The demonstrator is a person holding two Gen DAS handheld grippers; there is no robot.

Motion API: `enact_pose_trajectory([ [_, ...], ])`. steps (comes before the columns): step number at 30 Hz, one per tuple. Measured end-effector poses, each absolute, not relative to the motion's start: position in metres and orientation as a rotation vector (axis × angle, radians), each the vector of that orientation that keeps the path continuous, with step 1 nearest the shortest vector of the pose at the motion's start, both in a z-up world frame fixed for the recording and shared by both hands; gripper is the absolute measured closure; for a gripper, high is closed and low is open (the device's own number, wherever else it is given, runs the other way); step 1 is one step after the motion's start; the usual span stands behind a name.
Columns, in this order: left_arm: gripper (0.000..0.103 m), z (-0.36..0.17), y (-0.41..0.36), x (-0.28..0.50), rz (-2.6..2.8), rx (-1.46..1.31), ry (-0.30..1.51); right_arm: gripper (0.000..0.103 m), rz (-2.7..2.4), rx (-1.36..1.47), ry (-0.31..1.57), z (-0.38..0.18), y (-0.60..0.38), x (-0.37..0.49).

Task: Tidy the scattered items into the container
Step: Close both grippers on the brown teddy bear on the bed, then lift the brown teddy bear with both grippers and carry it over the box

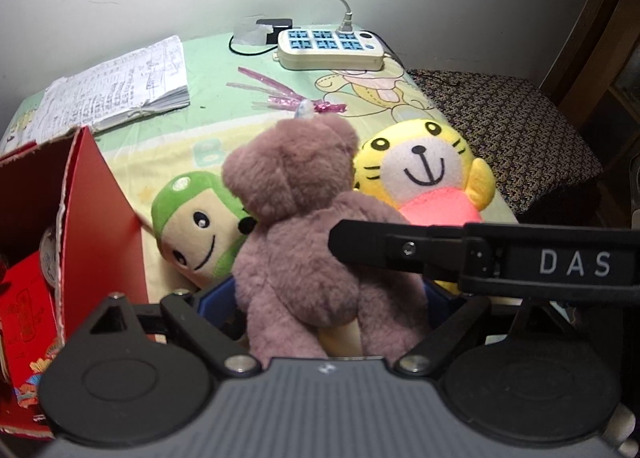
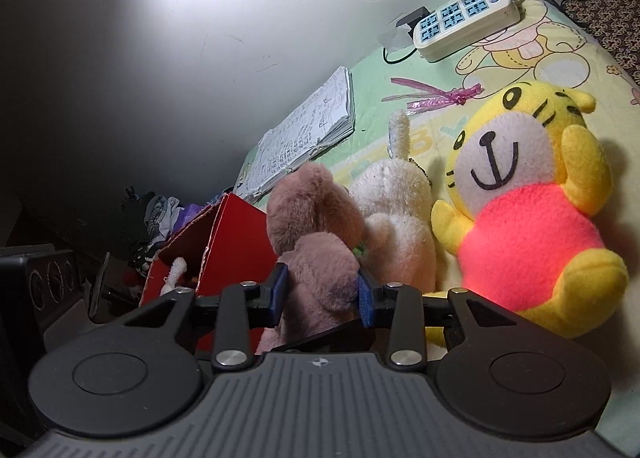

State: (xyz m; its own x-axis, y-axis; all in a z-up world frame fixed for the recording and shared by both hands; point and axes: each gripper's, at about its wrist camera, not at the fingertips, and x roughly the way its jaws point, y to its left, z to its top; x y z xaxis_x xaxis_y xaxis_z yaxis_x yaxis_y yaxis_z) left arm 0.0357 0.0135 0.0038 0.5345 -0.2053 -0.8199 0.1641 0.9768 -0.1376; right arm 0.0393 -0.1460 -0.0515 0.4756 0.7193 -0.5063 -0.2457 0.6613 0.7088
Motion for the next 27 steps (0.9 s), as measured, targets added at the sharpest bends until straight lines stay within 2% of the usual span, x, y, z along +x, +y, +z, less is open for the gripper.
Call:
enact_pose_trajectory([
  [13, 0.014, 0.030, 0.018, -0.026, -0.344, -0.045, 0.929, 0.065, 0.619, 0.616, 0.869, -0.028, -0.143, -0.022],
  [27, 0.015, 0.073, 0.104, -0.083, -0.359, -0.076, 0.852, 0.067, 0.774, 0.611, 0.851, 0.003, -0.069, -0.056],
])
